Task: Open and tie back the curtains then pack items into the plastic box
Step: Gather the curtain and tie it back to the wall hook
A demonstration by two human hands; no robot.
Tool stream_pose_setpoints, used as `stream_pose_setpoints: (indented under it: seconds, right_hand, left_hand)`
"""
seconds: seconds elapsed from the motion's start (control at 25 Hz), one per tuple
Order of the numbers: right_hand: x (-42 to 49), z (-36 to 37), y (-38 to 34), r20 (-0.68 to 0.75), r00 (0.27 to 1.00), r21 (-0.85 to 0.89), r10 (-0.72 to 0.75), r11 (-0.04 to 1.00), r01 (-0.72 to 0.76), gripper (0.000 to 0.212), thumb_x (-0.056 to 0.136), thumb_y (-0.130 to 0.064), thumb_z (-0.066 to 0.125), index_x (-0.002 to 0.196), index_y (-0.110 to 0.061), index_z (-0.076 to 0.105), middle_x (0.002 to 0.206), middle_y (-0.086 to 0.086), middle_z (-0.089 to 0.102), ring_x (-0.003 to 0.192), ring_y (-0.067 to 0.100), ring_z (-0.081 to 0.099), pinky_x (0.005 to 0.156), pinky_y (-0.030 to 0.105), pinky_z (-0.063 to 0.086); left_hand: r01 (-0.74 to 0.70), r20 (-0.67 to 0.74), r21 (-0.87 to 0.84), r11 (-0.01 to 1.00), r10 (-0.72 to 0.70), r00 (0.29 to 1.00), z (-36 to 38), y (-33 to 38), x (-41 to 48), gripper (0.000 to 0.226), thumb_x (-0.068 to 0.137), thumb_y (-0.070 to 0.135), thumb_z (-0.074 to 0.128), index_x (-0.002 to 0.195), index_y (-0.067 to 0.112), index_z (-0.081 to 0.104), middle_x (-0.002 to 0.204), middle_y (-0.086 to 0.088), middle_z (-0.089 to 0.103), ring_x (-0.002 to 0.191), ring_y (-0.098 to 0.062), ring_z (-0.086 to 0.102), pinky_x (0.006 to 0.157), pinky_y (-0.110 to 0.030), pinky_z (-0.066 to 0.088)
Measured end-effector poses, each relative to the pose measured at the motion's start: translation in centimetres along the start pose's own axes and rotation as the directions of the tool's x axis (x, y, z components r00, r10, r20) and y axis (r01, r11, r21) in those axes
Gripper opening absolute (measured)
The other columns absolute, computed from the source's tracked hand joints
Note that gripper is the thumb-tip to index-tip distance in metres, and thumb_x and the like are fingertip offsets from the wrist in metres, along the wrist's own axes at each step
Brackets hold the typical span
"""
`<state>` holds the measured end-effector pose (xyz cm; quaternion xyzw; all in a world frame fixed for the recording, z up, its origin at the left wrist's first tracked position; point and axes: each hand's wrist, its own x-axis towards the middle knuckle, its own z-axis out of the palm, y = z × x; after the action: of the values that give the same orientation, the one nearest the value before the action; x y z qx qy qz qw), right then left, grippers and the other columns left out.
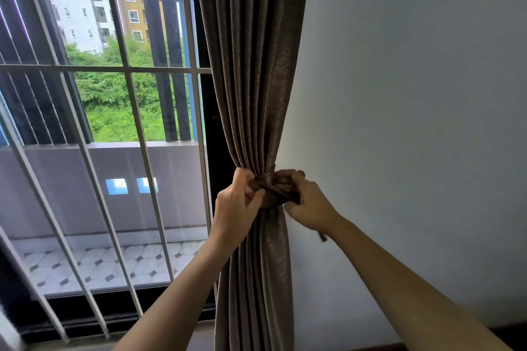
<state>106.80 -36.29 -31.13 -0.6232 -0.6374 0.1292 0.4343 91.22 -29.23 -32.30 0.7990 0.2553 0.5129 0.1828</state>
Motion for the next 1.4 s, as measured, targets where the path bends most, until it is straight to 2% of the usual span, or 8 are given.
stream_pose_setpoints:
  seconds: [0.12,0.32,0.48,0.64,0.72,0.88,1.16,1.4]
  right_hand:
    - [0.5,-0.6,0.9,-0.028,0.999,0.042,0.017,0.999,-0.016,0.029,0.087,-0.001,0.048,0.106,-0.023,0.047,0.097,0.008,0.067,0.081,0.028,0.062,0.07,0.034,0.051]
    - [1.8,-1.3,2.3,-0.054,0.998,0.037,-0.014,0.999,0.016,0.003,0.092,-0.019,0.057,0.094,-0.021,0.056,0.089,-0.001,0.067,0.074,0.012,0.065,0.066,0.021,0.051]
    - [2.9,-2.0,4.4,-0.105,0.994,-0.155,-0.009,0.988,-0.007,0.018,0.087,-0.037,0.063,0.089,-0.02,0.059,0.077,-0.004,0.062,0.06,0.006,0.055,0.059,0.021,0.043]
    - [2.3,-2.5,6.3,-0.123,0.99,0.167,0.074,0.984,-0.053,0.007,0.087,-0.019,0.064,0.091,-0.014,0.065,0.088,0.001,0.066,0.071,0.009,0.059,0.061,0.018,0.048]
    - [1.7,-2.3,7.6,-0.192,0.967,0.347,0.169,0.933,-0.094,0.009,0.088,-0.011,0.062,0.095,-0.013,0.067,0.094,0.001,0.068,0.084,0.009,0.064,0.073,0.019,0.051]
    - [2.0,-1.0,8.6,-0.265,0.937,0.424,0.229,0.9,-0.101,0.022,0.09,-0.001,0.055,0.105,-0.012,0.068,0.106,0.005,0.068,0.101,0.013,0.063,0.086,0.021,0.05]
    - [3.9,0.7,9.3,-0.373,0.806,0.545,0.461,0.811,-0.212,0.021,0.087,-0.005,0.06,0.105,-0.008,0.071,0.105,0.009,0.071,0.1,0.021,0.064,0.094,0.033,0.051]
    - [3.7,0.5,9.1,-0.419,0.786,0.405,0.455,0.868,-0.287,0.022,0.087,-0.011,0.063,0.108,-0.011,0.071,0.106,0.004,0.069,0.089,0.007,0.06,0.076,0.008,0.043]
  left_hand:
    - [-0.097,0.023,0.098,0.99,0.095,0.995,-0.5,-0.4,0.3,0.027,0.081,0.004,0.07,0.105,0.001,0.059,0.069,0.005,0.059,0.058,0.0,0.052,0.062,-0.004,0.044]
    - [-0.14,0.037,0.213,0.967,0.136,0.99,-0.7,-0.4,0.8,0.026,0.081,0.006,0.07,0.105,0.0,0.061,0.074,-0.01,0.069,0.062,-0.02,0.066,0.061,-0.023,0.053]
    - [-0.105,0.075,0.295,0.95,0.086,0.993,-0.5,-0.1,1.7,0.018,0.084,0.01,0.066,0.1,0.003,0.061,0.073,-0.009,0.067,0.062,-0.026,0.065,0.059,-0.027,0.05]
    - [-0.069,0.077,0.327,0.942,0.046,0.996,-0.9,-0.5,2.4,0.014,0.083,0.01,0.067,0.095,0.004,0.061,0.073,-0.008,0.065,0.06,-0.024,0.057,0.059,-0.027,0.043]
    - [-0.078,0.072,0.312,0.947,0.059,0.996,-1.3,-1.2,2.6,0.017,0.079,0.009,0.071,0.093,0.005,0.063,0.067,-0.002,0.06,0.058,-0.016,0.049,0.06,-0.024,0.039]
    - [-0.114,0.093,0.274,0.955,0.091,0.991,-1.7,-2.7,3.1,0.022,0.073,0.006,0.077,0.09,0.004,0.064,0.059,0.007,0.048,0.05,-0.015,0.048,0.054,-0.019,0.036]
    - [-0.132,0.095,0.252,0.959,0.111,0.989,-1.2,-2.6,3.0,0.021,0.072,0.004,0.077,0.088,0.005,0.063,0.058,0.008,0.048,0.05,-0.014,0.05,0.053,-0.01,0.035]
    - [-0.117,0.088,0.245,0.962,0.098,0.991,-1.1,-2.4,3.1,0.022,0.072,0.004,0.077,0.089,0.003,0.064,0.059,0.009,0.046,0.051,-0.011,0.047,0.056,-0.006,0.031]
